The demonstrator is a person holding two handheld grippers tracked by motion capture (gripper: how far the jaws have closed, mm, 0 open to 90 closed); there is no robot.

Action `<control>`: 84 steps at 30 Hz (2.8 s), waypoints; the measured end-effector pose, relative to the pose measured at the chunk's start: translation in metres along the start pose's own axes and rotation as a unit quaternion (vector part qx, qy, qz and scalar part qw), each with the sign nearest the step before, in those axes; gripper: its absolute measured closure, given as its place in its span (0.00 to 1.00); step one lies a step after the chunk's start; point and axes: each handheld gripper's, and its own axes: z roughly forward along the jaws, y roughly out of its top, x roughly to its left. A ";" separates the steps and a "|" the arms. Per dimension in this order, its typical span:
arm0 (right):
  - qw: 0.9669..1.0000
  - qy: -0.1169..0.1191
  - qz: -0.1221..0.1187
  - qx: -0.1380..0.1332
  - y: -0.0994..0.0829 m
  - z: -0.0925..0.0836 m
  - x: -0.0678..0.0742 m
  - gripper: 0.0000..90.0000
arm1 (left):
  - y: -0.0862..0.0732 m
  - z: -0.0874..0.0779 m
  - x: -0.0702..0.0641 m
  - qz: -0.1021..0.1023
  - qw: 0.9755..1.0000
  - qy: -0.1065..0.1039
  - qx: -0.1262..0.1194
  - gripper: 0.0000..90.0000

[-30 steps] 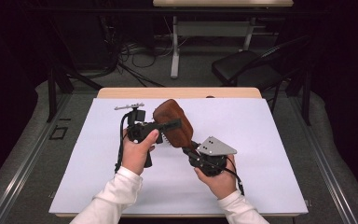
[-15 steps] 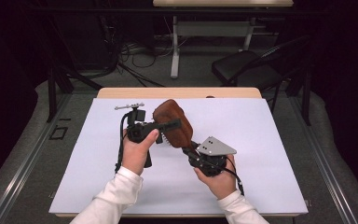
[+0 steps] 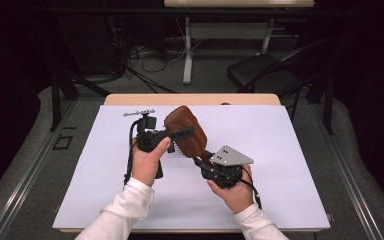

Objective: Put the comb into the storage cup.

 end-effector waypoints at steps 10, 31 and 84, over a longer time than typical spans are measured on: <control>1.000 -0.002 -0.004 0.003 -0.001 0.003 0.000 0.59 | 0.001 -0.002 0.002 0.003 1.000 0.003 -0.005 0.58; 1.000 0.022 -0.020 0.002 0.003 0.004 -0.011 0.38 | 0.004 -0.011 0.009 0.006 0.999 0.019 -0.027 0.58; 1.000 0.010 -0.020 0.007 0.008 -0.003 -0.014 0.00 | 0.007 -0.012 0.015 0.021 0.999 0.038 -0.033 0.57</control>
